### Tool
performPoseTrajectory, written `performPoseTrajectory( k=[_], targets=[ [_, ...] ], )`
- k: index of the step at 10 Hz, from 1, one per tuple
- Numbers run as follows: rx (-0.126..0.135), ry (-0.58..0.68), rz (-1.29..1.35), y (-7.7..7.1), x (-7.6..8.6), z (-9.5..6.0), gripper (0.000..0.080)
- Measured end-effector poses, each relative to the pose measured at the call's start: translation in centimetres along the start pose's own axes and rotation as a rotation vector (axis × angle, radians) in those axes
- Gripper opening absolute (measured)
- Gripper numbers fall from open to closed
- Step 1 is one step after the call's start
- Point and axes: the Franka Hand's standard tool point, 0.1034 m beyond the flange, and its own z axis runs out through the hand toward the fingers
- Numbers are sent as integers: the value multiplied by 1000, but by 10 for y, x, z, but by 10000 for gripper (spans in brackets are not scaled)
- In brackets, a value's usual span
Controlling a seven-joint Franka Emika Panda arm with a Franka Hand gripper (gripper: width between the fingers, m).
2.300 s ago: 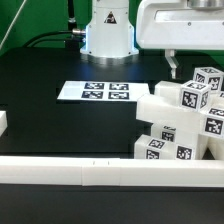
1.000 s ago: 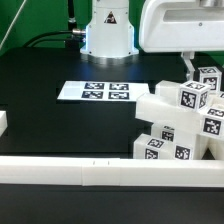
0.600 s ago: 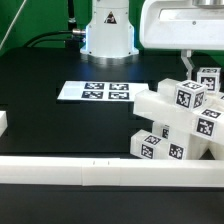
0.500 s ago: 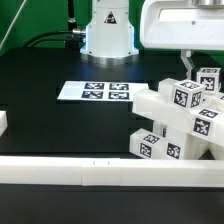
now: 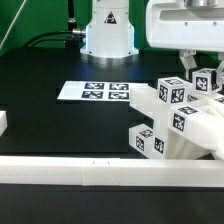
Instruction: Assemble chair
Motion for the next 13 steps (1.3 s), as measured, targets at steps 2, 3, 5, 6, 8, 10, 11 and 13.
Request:
performPoseTrajectory(
  k=[2,3,5,6,8,10,11,13],
  targets=[
    [-2,-1,-13,0,-1,1,484],
    [-11,-7,-40,0,-2,1,484],
    [-17,-15,-141,-1,-4,0,610],
    [-18,-16,-216,-1,-4,1,643],
    [-44,-24,-443,0,-6,0,648],
    [-58,-15,-710,-4,-4,-2,649],
    [-58,-17,-766,-3,-3,-1,649],
    [-58,-21,-921,-3,-3,-1,649]
  ],
)
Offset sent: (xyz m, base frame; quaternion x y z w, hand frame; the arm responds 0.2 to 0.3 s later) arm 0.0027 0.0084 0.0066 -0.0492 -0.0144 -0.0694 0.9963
